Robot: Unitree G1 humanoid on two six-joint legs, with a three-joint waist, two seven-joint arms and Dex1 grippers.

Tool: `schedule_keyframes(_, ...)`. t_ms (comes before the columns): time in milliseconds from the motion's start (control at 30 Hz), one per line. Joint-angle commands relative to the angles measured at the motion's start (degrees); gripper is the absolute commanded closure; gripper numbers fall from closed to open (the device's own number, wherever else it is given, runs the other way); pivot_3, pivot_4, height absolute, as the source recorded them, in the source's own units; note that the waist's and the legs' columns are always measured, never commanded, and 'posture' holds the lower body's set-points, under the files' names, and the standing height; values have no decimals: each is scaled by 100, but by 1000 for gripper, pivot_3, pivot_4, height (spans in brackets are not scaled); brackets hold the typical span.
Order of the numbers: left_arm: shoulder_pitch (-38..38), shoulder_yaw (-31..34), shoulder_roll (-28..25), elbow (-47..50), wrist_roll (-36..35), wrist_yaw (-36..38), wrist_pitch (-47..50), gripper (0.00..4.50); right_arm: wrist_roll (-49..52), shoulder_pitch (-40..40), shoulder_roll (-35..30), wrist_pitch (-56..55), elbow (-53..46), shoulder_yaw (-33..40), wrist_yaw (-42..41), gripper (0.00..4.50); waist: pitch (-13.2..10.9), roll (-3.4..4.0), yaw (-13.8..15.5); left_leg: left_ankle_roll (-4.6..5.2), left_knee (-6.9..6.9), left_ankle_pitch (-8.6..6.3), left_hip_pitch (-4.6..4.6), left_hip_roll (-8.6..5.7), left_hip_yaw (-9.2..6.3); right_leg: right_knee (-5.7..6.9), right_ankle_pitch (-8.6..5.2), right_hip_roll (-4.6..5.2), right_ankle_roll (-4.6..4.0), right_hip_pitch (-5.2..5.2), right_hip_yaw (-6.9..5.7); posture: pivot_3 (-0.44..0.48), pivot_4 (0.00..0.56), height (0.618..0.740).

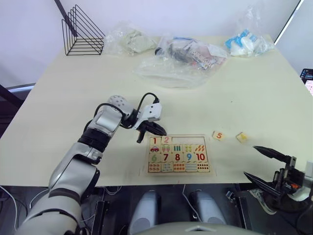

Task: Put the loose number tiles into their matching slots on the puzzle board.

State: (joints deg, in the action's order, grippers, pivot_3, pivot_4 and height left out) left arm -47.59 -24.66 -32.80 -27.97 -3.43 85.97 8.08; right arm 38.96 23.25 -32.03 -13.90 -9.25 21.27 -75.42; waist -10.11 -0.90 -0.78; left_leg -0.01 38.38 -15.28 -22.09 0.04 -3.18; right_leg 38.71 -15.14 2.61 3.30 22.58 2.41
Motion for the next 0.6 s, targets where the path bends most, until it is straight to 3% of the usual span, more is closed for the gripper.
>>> schedule_keyframes(33,27,130,-32,188,-11,90,-65,4445,79,4,-75,0,-195,159,30,0,0,0,0,0,0,0,0,0,0,0,0,0,0,0,0,0,150,740)
schedule_keyframes(600,52,181,-57,195,-3,105,-128,4445,59,-60,-68,-7,-133,122,42,0,0,0,0,0,0,0,0,0,0,0,0,0,0,0,0,0,150,740)
